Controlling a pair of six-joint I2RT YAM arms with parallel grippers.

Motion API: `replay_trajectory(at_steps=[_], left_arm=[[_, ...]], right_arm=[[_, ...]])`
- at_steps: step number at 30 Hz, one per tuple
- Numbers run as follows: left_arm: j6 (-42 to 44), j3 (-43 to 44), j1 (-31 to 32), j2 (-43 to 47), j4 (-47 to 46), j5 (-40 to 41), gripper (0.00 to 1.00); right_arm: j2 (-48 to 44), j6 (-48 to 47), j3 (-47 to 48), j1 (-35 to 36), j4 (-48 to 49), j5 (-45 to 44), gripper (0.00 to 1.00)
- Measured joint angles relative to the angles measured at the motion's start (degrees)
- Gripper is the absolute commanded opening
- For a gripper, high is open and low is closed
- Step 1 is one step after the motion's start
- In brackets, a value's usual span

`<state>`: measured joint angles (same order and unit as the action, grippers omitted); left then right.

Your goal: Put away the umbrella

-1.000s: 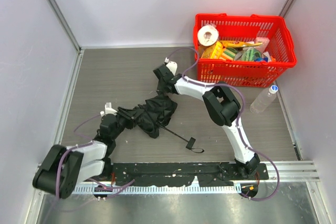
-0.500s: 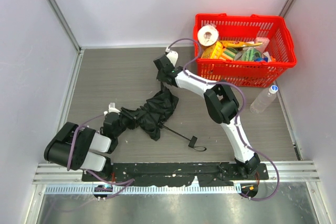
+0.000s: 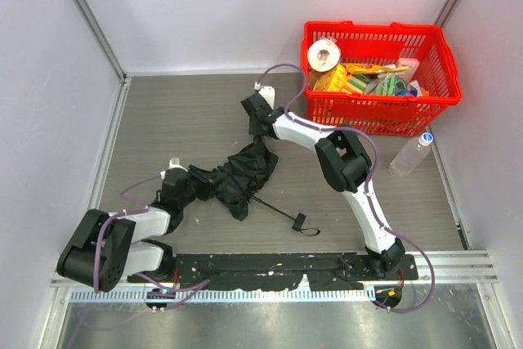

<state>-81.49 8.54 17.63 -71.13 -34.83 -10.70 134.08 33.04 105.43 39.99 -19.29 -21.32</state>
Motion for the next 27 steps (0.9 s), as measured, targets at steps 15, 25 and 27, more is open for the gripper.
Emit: replay_trajectory(at_steps=[15,25,27], left_arm=[[-0.4,1.8,0.0,5.0,9.9,2.3,0.0],[-0.7,3.0,0.0,6.3,13.8,2.9,0.0],[-0.9,3.6,0.1,6.6,15.4,3.1,0.0]], right_arm=[[-31.7,-32.5,-20.9,4.5,0.1,14.9,0.83],[-31.4,-43.7,-30.3,21.2,11.5,25.7,0.82],[-29.4,-44.8,-31.5,22.2,13.0,24.2,0.83]])
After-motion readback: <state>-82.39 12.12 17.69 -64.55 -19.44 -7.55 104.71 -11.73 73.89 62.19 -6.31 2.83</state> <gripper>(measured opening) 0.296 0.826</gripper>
